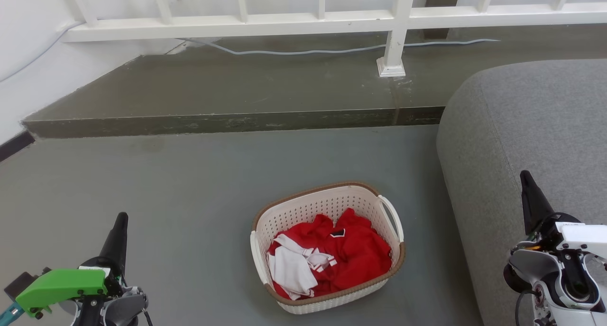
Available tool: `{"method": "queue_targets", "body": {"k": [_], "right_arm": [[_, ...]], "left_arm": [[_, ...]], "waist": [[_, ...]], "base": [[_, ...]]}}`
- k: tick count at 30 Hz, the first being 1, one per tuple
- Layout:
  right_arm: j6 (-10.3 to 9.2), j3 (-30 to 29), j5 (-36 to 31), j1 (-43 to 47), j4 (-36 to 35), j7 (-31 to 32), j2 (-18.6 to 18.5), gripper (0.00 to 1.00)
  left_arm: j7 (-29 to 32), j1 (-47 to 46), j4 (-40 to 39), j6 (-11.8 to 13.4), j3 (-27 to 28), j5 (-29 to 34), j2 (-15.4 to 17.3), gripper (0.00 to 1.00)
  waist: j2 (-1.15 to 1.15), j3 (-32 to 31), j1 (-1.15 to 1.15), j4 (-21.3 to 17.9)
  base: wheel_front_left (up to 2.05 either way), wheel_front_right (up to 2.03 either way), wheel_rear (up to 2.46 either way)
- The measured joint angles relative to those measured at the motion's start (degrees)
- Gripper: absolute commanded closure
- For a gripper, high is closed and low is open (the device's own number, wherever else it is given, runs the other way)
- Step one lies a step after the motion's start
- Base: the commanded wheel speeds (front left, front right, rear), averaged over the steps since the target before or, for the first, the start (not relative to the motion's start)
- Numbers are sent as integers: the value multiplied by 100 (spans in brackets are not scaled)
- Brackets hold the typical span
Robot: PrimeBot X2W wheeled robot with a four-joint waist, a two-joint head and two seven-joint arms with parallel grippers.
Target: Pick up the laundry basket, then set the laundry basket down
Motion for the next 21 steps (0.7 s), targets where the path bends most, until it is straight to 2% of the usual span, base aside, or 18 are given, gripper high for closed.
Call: {"method": "queue_targets", "body": {"k": [21], "right_arm": [[0,0,0,0,0,0,0,100]], "left_arm": [[0,0,-1,0,0,0,0,100]], "waist": [[0,0,0,0]], "base": [[0,0,0]]}}
